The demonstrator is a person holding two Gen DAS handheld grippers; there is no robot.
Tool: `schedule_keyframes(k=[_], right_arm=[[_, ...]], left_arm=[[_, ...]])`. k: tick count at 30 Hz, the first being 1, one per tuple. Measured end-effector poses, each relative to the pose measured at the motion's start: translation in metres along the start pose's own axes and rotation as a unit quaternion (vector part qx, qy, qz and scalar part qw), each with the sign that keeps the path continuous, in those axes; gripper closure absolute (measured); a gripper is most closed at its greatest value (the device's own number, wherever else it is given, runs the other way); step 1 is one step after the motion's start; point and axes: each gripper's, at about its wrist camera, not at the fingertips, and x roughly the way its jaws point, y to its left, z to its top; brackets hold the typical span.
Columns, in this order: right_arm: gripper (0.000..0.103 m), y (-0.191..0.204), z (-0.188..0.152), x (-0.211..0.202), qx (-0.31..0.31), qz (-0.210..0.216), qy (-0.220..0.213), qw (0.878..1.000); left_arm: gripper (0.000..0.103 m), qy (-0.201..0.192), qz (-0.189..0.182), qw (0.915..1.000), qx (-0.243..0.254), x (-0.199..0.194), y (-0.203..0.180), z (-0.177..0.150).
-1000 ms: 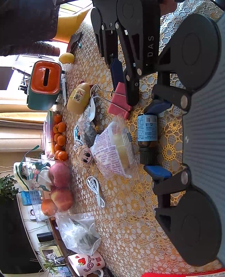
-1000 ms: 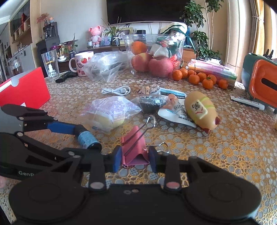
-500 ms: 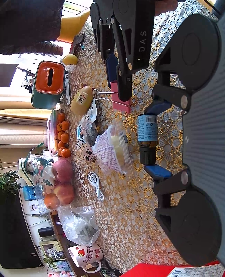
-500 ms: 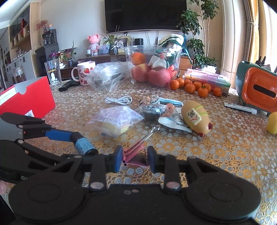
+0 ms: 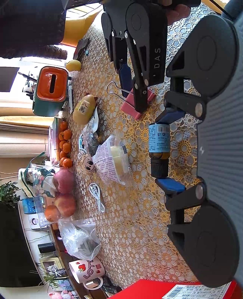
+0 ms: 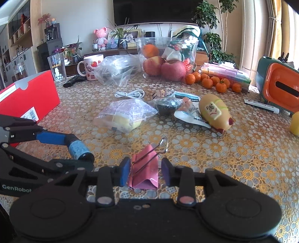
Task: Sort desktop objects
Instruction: 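Carry the bottle and binder clip with both tools over the red box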
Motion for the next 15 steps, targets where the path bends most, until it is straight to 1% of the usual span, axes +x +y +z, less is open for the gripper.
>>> schedule_keyframes(k=[4, 5, 6, 11, 15], right_arm=[[0.064, 0.005, -0.003, 0.005, -0.013, -0.010, -0.002, 1.000], [0.069, 0.006, -0.003, 0.005, -0.017, -0.011, -0.003, 1.000], [0.070, 0.007, -0.003, 0.004, -0.021, -0.010, -0.004, 1.000], [0.071, 0.010, -0.002, 0.000, -0.030, -0.007, -0.006, 0.999], [0.071, 0.016, 0.004, -0.012, -0.040, -0.006, -0.013, 0.999]], left_arm=[[0.042, 0.002, 0.002, 1.0000, 0.000, 0.002, 0.001, -0.001], [0.042, 0.002, 0.003, 1.0000, 0.000, 0.003, 0.001, -0.001], [0.042, 0.002, 0.003, 1.0000, 0.000, 0.003, 0.002, -0.001], [0.042, -0.002, 0.005, 1.0000, -0.001, -0.002, 0.002, 0.000], [0.042, -0.004, 0.009, 0.9999, 0.001, -0.011, 0.003, 0.003]])
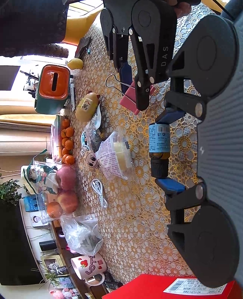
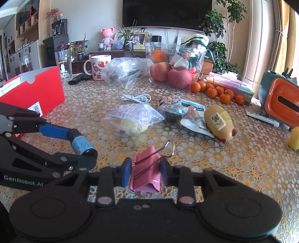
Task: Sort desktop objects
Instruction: 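Carry the bottle and binder clip with both tools over the red box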
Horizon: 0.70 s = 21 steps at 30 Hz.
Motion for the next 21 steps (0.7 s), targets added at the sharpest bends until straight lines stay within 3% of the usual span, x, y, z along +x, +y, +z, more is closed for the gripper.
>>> schedule_keyframes(k=[13, 21], right_arm=[[0.071, 0.043, 0.038, -0.055, -0.026, 0.025, -0.028, 0.999], [0.071, 0.093, 0.065, -0.084, -0.054, 0.049, -0.056, 0.996]], left_arm=[[0.042, -0.024, 0.033, 0.9991, -0.015, -0.071, 0.019, 0.009], [0.042, -0.031, 0.079, 0.9959, -0.029, -0.128, 0.044, 0.005]])
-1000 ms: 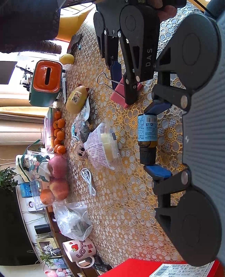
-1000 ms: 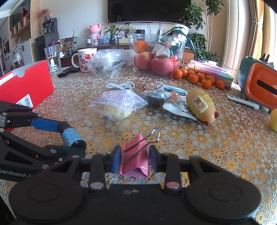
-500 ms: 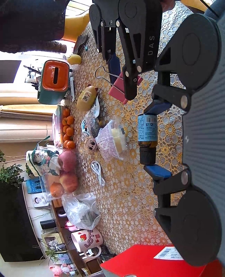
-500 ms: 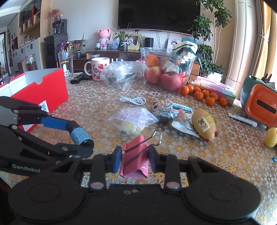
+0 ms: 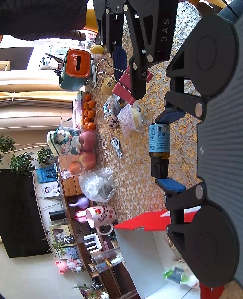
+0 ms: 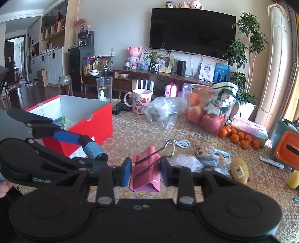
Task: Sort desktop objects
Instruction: 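Carry the bottle and binder clip with both tools over the red box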
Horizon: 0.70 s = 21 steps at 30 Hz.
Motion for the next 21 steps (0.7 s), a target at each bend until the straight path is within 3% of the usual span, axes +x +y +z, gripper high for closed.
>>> schedule_keyframes(k=[11, 21], right_arm=[[0.071, 0.078, 0.042, 0.007, -0.046, 0.042, -0.023, 0.998], [0.071, 0.123, 0.071, 0.039, -0.040, 0.068, -0.016, 0.997]], left_arm=[[0.042, -0.003, 0.067, 0.9969, -0.040, -0.055, 0.076, -0.008], [0.042, 0.003, 0.118, 0.9906, -0.070, -0.075, 0.144, -0.025]])
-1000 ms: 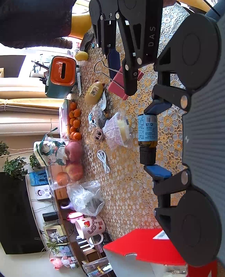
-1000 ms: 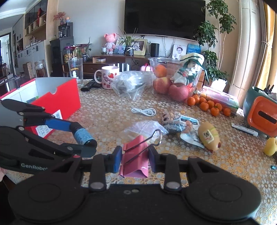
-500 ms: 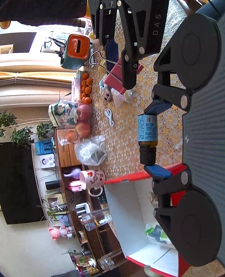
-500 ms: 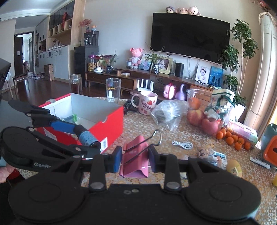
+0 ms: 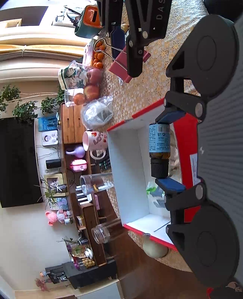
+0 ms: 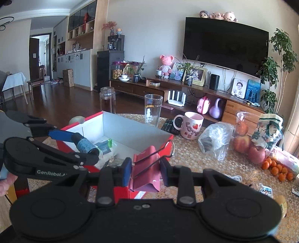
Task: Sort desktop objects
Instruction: 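Carry the bottle and binder clip with both tools over the red box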
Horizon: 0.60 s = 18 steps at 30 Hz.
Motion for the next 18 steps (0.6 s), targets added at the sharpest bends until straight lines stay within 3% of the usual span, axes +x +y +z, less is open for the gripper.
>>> schedule_keyframes(k=[11, 18], right_arm=[[0.071, 0.031, 0.027, 0.045, -0.004, 0.023, 0.012, 1.000], [0.071, 0.044, 0.038, 0.078, -0.008, 0.028, 0.031, 0.999]], left_arm=[[0.042, 0.006, 0.038, 0.9991, -0.015, 0.016, 0.063, 0.002], [0.042, 0.020, 0.045, 0.9988, -0.003, 0.046, 0.089, 0.014]])
